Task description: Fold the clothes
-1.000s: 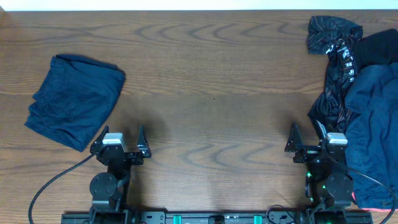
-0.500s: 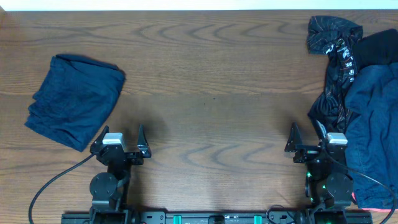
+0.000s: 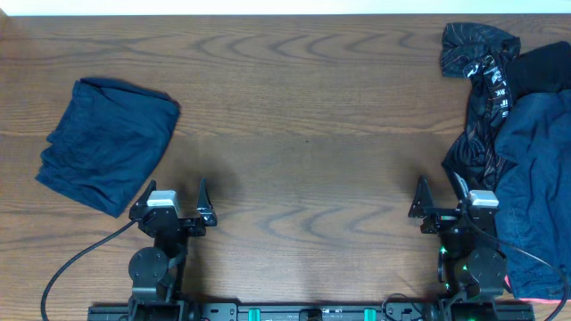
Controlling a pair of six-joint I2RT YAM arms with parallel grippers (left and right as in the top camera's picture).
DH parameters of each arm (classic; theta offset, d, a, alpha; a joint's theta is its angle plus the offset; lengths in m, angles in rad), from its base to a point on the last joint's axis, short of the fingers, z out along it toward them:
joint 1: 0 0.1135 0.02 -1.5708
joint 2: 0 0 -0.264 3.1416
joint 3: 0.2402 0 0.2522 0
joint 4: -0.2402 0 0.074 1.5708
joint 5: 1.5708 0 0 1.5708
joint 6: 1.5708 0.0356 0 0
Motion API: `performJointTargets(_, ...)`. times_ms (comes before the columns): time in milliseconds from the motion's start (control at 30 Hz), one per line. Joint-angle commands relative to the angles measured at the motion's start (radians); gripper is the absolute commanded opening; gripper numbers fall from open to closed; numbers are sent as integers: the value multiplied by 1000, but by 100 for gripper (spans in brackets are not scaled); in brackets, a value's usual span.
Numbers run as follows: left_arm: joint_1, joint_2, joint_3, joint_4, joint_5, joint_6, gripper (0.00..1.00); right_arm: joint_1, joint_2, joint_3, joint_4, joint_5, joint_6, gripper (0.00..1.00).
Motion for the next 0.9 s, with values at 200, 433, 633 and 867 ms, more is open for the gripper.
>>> performJointTargets(200, -3, 0, -28, -21, -5, -5, 98, -4, 4, -1, -4, -1, 3, 99)
performJointTargets(433, -3, 0, -28, -21, -5, -5, 98, -4, 4, -1, -4, -1, 3, 99)
performJointTargets(633, -3, 0, -28, 3, -32, 2, 98, -4, 4, -1, -4, -1, 3, 99)
performJointTargets(867, -3, 2, -13, 24, -31, -40, 98, -4, 4, -1, -4, -2, 3, 99)
